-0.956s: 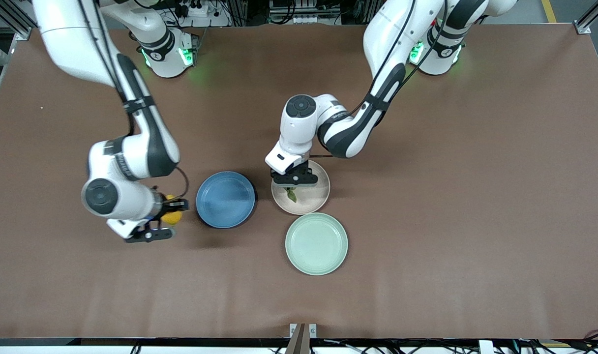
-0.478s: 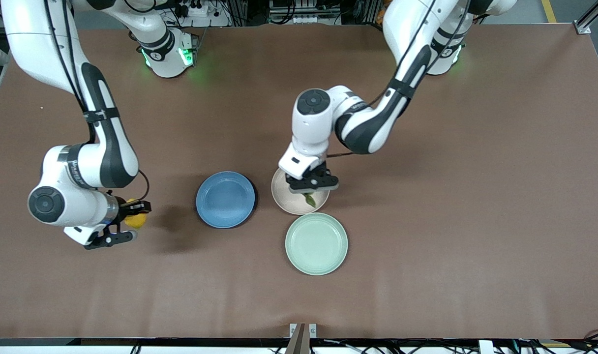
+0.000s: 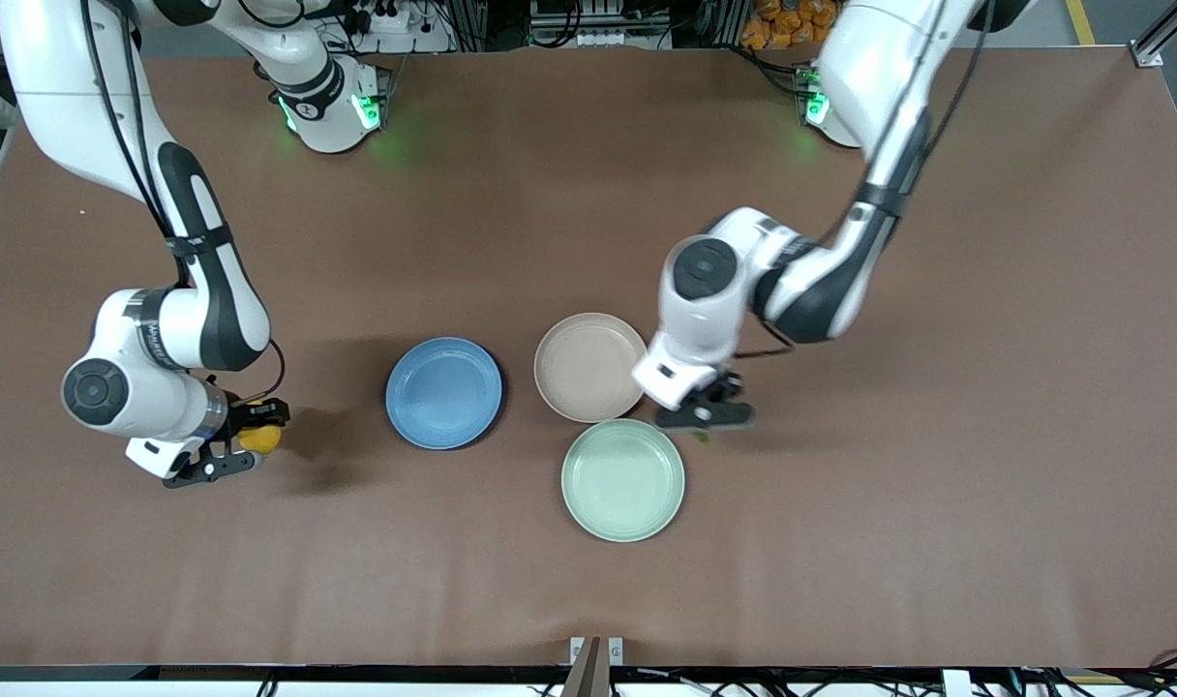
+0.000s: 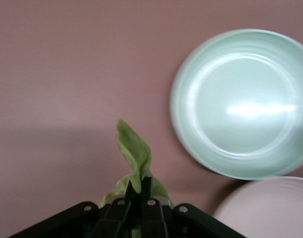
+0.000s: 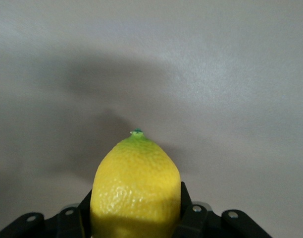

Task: Pick lemon and lettuce from blue and beige plates
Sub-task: 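Carry the lettuce off the beige plate with the left gripper and release it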

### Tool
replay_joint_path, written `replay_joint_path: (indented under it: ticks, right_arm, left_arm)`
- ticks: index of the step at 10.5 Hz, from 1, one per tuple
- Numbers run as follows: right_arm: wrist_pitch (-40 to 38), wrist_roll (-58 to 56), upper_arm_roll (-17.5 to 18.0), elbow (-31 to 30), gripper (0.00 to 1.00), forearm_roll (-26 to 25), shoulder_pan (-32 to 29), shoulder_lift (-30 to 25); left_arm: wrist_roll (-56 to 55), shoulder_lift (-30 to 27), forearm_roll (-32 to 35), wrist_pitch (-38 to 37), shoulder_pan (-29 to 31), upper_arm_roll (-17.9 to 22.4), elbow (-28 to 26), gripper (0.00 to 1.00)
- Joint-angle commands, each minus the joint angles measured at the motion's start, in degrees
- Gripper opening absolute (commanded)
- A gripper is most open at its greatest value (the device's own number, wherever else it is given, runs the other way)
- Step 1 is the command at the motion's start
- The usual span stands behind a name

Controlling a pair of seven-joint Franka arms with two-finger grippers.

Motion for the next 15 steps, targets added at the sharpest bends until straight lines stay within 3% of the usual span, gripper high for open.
replay_joint_path:
  ticks: [1,2,4,5,6,9,10,11,12,15]
  right_arm:
    - [8.1,-2.2,0.8,-5.8,0.16,-1.0,-1.7,-0.9]
    - [12.6,-2.6,0.8,-8.2,0.16,-1.0,-1.7,-0.9]
    - [14.1,-3.0,0.8,-8.7,0.16,-1.0,-2.3,-0.4]
    - [14.6,-3.1,0.8,-8.8,0.16,-1.0,-2.4,-0.2]
    - [14.6,-3.1,0.8,-8.8,0.16,-1.0,-2.3,-0.2]
    - [15.2,-4.5,0.9,-8.8,0.17,-1.0,-2.7,0.2]
    - [15.2,-4.5,0.9,-8.8,0.24,-1.0,-2.7,0.3]
    - [15.2,-4.3,0.9,-8.8,0.82,-0.9,-2.7,0.3]
    - [15.1,-4.1,0.9,-8.8,1.0,-0.8,-2.8,0.3]
    - [11.7,-3.8,1.0,-7.6,1.0,-0.1,-2.7,-0.4]
  left_arm:
    - [11.0,-2.5,-1.8,-2.8,5.5,-0.7,-1.2,0.0]
    - [14.9,-2.5,-1.8,-3.1,8.1,-0.7,-1.2,0.0]
    - [22.0,-2.5,-3.3,-4.4,12.8,-0.7,-1.3,0.0]
    - [25.6,-2.5,-5.4,-5.6,15.4,-0.7,-1.3,0.68]
    - [27.5,-2.7,-5.9,-6.2,16.5,-0.6,-1.5,1.0]
    - [27.6,-5.5,-7.8,-8.3,19.6,-2.2,-3.2,1.0]
    - [27.1,-7.9,-9.9,-8.7,19.7,-2.3,-6.0,1.0]
    - [27.0,-10.7,-11.7,-8.7,20.0,-2.3,-9.8,1.0]
    - [26.9,-13.0,-12.7,-8.7,21.0,-2.4,-12.3,1.0]
    - [26.7,-20.2,-13.9,-7.7,21.5,-2.5,-19.5,1.0]
